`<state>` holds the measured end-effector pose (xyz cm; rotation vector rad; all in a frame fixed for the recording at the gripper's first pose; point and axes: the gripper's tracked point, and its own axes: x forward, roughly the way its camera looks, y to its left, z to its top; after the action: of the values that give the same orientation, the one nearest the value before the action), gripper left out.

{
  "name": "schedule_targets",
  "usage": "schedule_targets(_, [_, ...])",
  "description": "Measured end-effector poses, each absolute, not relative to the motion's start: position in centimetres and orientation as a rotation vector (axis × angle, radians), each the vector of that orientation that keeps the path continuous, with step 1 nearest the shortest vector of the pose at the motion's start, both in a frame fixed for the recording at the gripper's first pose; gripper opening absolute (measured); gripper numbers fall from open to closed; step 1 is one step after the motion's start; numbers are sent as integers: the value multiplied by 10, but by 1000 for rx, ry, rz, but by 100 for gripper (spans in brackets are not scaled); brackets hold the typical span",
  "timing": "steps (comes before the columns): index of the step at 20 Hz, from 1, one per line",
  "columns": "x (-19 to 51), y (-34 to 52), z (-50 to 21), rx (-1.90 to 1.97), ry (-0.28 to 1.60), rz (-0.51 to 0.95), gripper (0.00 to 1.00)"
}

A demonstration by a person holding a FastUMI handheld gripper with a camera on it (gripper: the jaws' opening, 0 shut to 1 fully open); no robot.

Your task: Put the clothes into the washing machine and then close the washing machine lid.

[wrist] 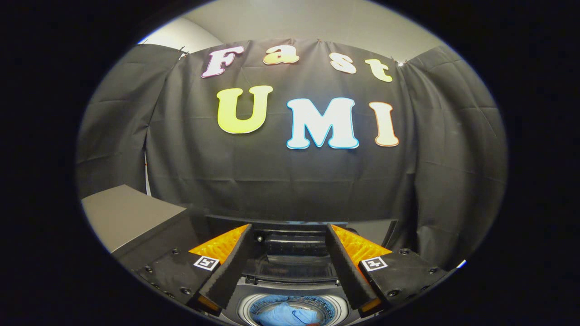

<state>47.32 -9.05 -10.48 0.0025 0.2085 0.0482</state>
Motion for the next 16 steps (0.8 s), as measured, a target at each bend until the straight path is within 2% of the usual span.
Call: schedule_targets(16, [560,-96,-106,14,235,8,98])
